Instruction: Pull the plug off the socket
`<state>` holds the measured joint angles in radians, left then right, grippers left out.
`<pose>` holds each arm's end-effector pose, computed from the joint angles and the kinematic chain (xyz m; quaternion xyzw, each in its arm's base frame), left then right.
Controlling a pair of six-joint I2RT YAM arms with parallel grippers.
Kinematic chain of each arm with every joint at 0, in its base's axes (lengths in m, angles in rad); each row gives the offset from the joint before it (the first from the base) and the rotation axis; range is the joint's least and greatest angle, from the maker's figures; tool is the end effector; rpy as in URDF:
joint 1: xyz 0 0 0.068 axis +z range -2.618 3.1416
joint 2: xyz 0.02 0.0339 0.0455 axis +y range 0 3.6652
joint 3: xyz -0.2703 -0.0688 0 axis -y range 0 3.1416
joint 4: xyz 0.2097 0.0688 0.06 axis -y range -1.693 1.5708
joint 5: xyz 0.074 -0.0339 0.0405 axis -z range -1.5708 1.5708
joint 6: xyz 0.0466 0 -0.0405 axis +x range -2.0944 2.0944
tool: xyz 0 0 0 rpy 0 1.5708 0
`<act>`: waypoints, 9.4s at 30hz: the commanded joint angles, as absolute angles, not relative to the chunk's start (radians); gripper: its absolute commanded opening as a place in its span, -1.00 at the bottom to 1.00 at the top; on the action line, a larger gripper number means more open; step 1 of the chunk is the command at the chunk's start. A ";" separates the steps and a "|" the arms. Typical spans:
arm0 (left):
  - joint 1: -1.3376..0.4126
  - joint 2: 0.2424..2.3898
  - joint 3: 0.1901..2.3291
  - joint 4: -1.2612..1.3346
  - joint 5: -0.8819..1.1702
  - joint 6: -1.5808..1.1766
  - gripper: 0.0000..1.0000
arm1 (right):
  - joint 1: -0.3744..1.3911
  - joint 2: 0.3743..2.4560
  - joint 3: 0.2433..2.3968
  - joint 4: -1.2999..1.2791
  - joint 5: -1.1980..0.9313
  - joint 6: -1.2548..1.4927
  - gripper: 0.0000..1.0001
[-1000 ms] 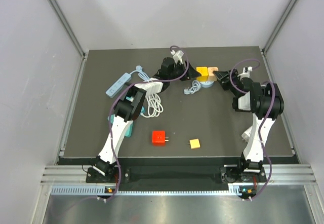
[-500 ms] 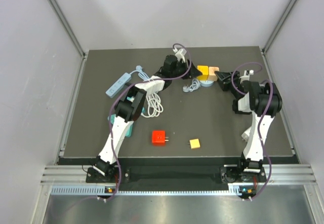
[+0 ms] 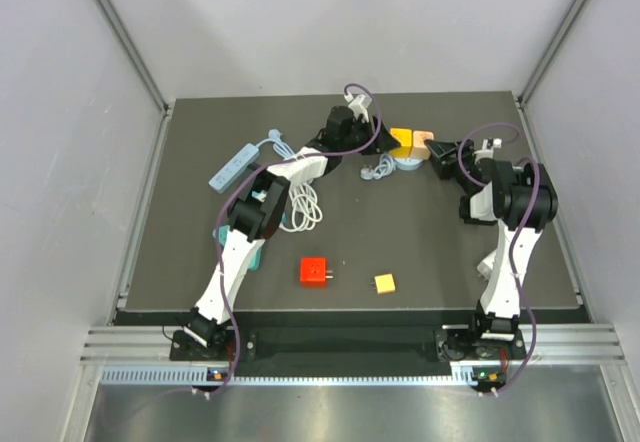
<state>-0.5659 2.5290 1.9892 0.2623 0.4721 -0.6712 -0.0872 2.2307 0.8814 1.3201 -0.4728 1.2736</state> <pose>0.4638 -0.3197 0.1810 0.0999 0.7823 -0.4917 0.3690 0.4061 -0.0142 0.1323 0.3119 0.6448 0.5179 0.4677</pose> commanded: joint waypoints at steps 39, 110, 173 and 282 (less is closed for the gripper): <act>-0.569 2.407 1.988 0.028 0.391 -0.488 0.44 | -0.028 2.186 0.908 1.559 -0.640 1.264 -1.00; -0.652 2.471 1.867 -0.095 0.159 -0.451 -1.00 | 0.020 2.019 0.917 1.395 -0.568 1.056 -1.00; -0.546 2.183 1.672 0.284 0.477 -0.516 -0.13 | 0.248 1.816 0.631 1.192 -0.178 1.083 -0.71; -0.552 2.545 2.046 -0.566 0.672 0.029 -1.00 | 0.364 1.644 1.114 0.242 -0.087 -0.364 -1.00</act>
<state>-0.5095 2.4161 2.0930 -0.3260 0.7712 -0.0311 0.3782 1.7096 1.0016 0.0818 -0.1318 -0.3458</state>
